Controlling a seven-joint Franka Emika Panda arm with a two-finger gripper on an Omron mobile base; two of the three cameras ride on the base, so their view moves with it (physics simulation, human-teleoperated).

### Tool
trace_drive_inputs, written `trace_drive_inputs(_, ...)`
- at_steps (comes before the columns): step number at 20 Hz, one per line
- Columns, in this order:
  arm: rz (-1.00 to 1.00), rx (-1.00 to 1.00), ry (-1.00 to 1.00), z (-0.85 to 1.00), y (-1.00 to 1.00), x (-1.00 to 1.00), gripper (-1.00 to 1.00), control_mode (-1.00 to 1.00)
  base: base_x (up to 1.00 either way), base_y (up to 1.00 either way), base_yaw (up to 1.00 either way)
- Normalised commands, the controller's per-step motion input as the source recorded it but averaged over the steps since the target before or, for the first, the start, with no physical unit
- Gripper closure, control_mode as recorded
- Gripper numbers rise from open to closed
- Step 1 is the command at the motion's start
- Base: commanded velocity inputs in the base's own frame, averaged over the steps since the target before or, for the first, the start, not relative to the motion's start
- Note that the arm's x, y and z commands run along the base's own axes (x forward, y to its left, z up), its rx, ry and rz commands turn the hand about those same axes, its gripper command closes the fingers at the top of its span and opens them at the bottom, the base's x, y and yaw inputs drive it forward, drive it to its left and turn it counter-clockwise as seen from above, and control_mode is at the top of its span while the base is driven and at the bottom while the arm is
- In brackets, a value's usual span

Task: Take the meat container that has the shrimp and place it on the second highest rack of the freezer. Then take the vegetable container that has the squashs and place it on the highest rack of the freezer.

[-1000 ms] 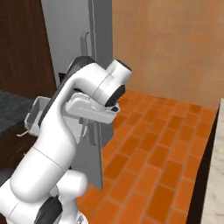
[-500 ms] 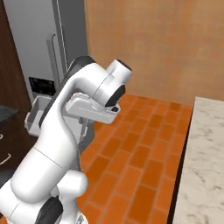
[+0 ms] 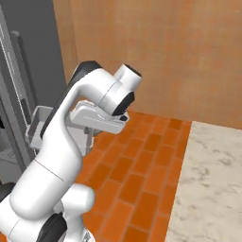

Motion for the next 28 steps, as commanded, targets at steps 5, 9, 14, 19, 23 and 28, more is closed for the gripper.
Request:
trace_drive_inputs(5, 0.0, 0.0, 0.0, 0.0, 0.0, 0.0, 1.0, 1.0, 0.89, -0.47, 0.0)
trace_drive_inputs(9, 0.0, 0.0, 0.0, 0.0, 0.0, 0.0, 1.0, 1.0, 0.95, -0.03, 0.02)
trace_drive_inputs(14, 0.0, 0.0, 0.0, 0.0, 0.0, 0.0, 1.0, 1.0, 0.97, 0.0, 0.03)
trace_drive_inputs(19, 0.0, 0.0, 0.0, 0.0, 0.0, 0.0, 1.0, 1.0, 1.0, 0.01, 0.17)
trace_drive_inputs(23, 0.0, 0.0, 0.0, 0.0, 0.0, 0.0, 1.0, 1.0, 0.92, 0.07, 0.2)
trace_drive_inputs(28, 0.0, 0.0, 0.0, 0.0, 0.0, 0.0, 1.0, 1.0, 0.38, 0.01, 0.37)
